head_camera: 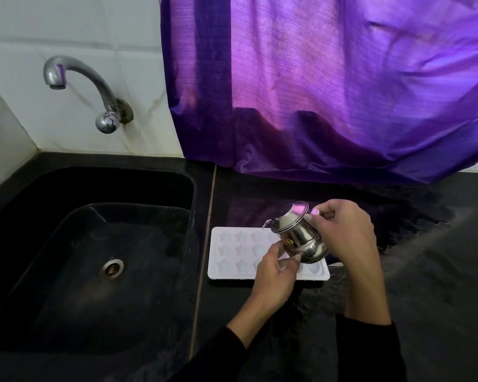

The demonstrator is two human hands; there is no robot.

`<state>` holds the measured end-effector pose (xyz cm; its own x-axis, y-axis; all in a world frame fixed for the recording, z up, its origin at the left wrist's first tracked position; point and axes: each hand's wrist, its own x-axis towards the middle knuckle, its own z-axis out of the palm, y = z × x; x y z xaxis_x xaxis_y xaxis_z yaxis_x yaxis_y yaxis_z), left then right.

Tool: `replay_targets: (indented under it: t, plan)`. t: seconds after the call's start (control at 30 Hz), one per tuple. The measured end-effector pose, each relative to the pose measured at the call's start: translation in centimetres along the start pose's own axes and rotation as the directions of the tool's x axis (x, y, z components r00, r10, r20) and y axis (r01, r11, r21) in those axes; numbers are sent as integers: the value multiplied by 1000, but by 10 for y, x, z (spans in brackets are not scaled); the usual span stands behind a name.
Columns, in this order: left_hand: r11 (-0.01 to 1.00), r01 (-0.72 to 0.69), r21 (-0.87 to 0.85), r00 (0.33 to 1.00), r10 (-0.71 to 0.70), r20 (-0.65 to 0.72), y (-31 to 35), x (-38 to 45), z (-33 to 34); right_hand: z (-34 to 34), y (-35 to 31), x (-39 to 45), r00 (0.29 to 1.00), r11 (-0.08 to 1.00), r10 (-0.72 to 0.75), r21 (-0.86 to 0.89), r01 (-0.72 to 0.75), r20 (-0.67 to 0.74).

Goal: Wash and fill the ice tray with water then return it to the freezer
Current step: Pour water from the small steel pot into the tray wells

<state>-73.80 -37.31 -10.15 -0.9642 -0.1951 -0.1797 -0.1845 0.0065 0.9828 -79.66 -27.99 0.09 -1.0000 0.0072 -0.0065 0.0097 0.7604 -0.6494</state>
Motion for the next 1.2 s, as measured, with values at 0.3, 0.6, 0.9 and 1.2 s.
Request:
replay_targets:
  t: [0.3,0.6,0.9,1.2]
  plan:
    - [1000,-5,0,1000,5,21,-3,-1,1,-1,2,0,1000,999,13,44,-13,3]
    - [996,-77,-49,997,75,-36,1,-9,8,-5,1,-1,1000,991,-7,134,7,1]
    - [992,-74,-104,992,62,-110,2,-14,9,3,-10,-7,999,997,-29,74,28,15]
    - [988,-66,-143,989,46,-137,-2,-11,6,10,-19,-8,999,999,-46,-21,46,20]
